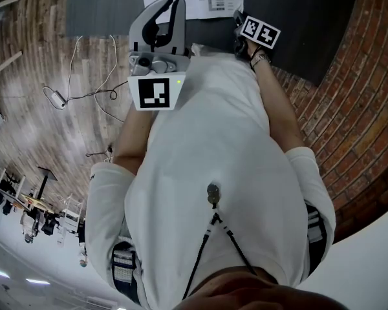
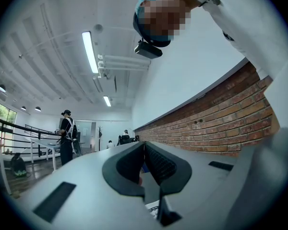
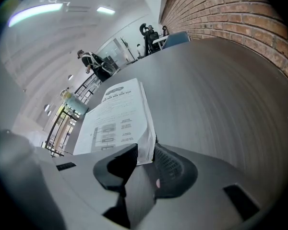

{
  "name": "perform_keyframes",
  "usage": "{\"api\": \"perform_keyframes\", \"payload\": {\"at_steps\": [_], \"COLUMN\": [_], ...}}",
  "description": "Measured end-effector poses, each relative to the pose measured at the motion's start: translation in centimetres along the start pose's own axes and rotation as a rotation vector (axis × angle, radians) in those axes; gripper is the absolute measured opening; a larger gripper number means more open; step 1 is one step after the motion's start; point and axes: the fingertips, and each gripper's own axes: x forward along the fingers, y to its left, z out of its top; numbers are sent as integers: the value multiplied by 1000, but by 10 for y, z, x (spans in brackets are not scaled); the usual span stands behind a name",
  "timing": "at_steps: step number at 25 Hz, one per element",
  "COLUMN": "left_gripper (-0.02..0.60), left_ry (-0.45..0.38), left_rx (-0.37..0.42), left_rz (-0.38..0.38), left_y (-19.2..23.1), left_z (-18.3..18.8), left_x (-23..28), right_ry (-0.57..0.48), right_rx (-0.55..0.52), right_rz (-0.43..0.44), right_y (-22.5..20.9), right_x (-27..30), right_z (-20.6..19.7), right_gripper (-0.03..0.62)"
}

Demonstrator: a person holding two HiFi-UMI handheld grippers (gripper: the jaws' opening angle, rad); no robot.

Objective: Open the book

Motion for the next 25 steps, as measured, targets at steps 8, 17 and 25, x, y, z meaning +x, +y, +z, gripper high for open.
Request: {"api": "perform_keyframes", "payload": {"at_steps": [8, 17, 25], "left_gripper": [22, 23, 23], "left_ry": [-5, -8, -24], "left_rx": [-4, -6, -10], "left_rz": [-33, -60, -66], "left_y": [10, 28, 53], "left_z": [0, 2, 9], "left_x": [-6, -14, -24], "right_ry": [-90, -201, -290], "right_rx": [22, 12, -206], "right_rz": [-101, -113, 22], "right_y": [-9, 10, 120], "right_x": [-14, -35, -45], "right_z": [8, 34, 64], "right_gripper": [123, 51, 41]}}
